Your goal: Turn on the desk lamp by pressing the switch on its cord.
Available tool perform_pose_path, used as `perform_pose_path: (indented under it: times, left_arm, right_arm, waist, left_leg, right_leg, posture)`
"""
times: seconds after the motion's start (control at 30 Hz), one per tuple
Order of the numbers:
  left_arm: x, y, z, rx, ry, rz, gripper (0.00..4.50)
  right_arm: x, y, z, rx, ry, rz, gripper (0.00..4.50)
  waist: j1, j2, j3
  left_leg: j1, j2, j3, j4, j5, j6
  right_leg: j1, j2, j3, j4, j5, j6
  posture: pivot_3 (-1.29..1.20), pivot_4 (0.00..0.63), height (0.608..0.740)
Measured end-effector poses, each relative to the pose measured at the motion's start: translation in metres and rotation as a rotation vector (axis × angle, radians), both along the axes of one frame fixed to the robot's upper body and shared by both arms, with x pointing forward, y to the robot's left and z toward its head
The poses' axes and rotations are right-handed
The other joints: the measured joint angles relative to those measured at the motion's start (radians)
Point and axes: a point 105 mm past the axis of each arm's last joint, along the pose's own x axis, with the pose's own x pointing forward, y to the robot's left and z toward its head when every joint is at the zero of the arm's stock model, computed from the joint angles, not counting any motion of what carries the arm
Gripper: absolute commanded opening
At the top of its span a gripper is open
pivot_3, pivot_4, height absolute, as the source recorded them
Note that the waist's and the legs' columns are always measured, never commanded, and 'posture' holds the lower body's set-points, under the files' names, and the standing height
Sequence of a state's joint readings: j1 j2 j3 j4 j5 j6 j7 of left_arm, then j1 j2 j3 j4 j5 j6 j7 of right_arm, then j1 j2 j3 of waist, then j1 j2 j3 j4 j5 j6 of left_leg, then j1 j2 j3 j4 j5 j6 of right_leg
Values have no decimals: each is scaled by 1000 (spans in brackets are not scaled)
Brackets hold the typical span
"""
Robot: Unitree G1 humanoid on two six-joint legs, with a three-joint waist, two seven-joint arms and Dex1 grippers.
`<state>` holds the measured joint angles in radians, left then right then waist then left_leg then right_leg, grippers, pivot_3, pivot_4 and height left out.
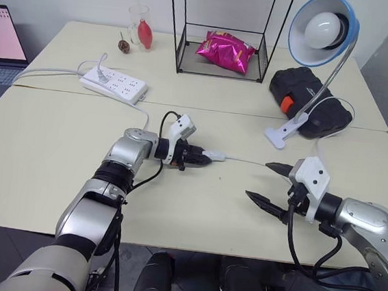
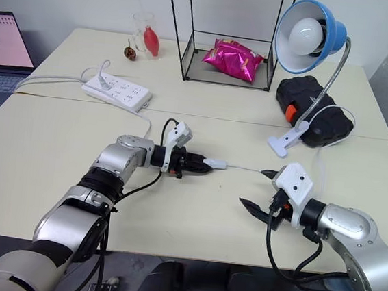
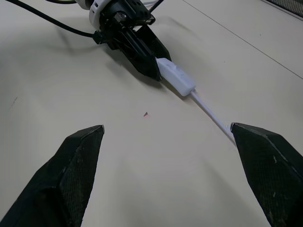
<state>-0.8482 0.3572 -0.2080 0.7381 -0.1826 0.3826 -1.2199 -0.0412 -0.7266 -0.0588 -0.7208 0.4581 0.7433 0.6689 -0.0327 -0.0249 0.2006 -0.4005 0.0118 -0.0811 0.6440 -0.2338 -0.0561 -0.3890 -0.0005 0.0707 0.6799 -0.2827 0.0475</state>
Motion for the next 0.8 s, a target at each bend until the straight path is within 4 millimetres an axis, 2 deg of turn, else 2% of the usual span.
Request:
perform_pose_path:
  times: [0.27, 0.4, 0.5, 0.57, 0.67, 0.8]
  left_arm:
    - [-9, -5, 1, 6, -151, -55, 1095]
    - [-21, -13, 17, -30, -307, -56, 1095]
    - [-26, -18, 23, -47, -352, -43, 1095]
    - [-32, -18, 25, -69, -376, -4, 1095]
    - [-39, -22, 27, -103, -396, 36, 1095]
    - [-42, -25, 36, -130, -420, 71, 1095]
  right_arm:
    - [-2, 3, -4, 63, 43, -19, 4500]
    - [-12, 14, -12, 264, 166, -61, 4500]
    - [-12, 15, -16, 315, 193, -101, 4500]
    - [-11, 18, -20, 424, 225, -154, 4500]
    - [-4, 27, -31, 563, 329, -222, 4500]
    - [13, 48, -36, 755, 492, -290, 4500]
  waist:
    - [2, 0, 0]
    - [3, 0, 0]
    - [2, 0, 0]
    - [0, -1, -1]
    - [0, -1, -1]
    - [0, 0, -1]
  left_leg:
    - [0, 0, 0, 0, 0, 0]
    - [0, 1, -1, 0, 0, 0]
    - [0, 0, 0, 0, 0, 0]
    - [1, 1, 0, 0, 0, 0]
    - [1, 2, -1, 0, 0, 0]
    - [1, 2, -1, 0, 0, 0]
  right_leg:
    - [0, 0, 0, 0, 0, 0]
    - [0, -1, 0, 0, 1, -2]
    - [0, -1, 0, 0, 0, 0]
    - [1, 0, 1, 0, 0, 0]
    - [1, 0, 0, 1, 0, 0]
    - [0, 0, 1, 1, 2, 0]
  posture:
    - [0, 150, 740]
    - [0, 150, 740]
    - [0, 150, 740]
    - [0, 150, 740]
    - [0, 150, 740]
    - [0, 150, 740]
